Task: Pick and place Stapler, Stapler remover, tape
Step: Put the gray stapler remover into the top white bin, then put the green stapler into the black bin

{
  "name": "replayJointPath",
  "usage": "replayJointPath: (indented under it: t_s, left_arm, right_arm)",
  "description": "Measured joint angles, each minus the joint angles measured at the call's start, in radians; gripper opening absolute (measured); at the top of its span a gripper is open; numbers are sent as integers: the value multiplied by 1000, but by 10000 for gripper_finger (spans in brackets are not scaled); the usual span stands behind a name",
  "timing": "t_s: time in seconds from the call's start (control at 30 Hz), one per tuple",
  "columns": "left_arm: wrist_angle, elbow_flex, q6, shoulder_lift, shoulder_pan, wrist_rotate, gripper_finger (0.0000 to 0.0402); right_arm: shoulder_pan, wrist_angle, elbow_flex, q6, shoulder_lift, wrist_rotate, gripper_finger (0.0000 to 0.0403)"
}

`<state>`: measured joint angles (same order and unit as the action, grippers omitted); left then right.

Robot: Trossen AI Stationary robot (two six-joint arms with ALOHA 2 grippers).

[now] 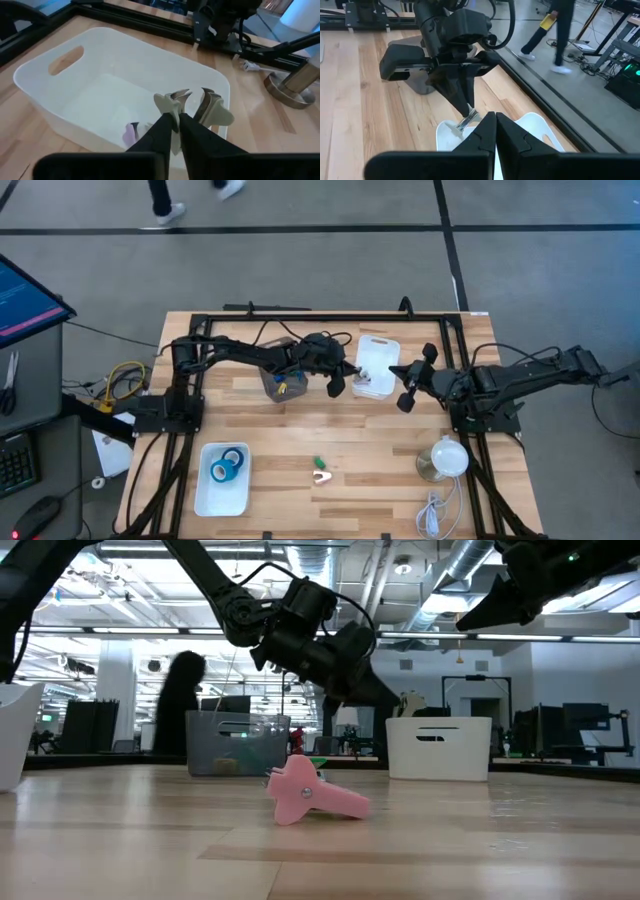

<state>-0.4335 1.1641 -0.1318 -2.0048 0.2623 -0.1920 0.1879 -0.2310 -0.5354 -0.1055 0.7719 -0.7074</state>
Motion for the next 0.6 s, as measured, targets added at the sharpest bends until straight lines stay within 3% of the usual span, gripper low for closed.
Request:
replayJointPath:
  t_s: [0.37,0.47,0.6]
  left_arm:
    - [-15,2,-4,0,0,3,118]
    - [-16,2,-5,12,-4,0,115]
    - [-17,3,-5,53,-15,0,76]
  right_arm:
    - [1,0,0,0,0,0,0]
    - [1,1,0,0,0,0,0]
    - [1,9,0,0,0,0,0]
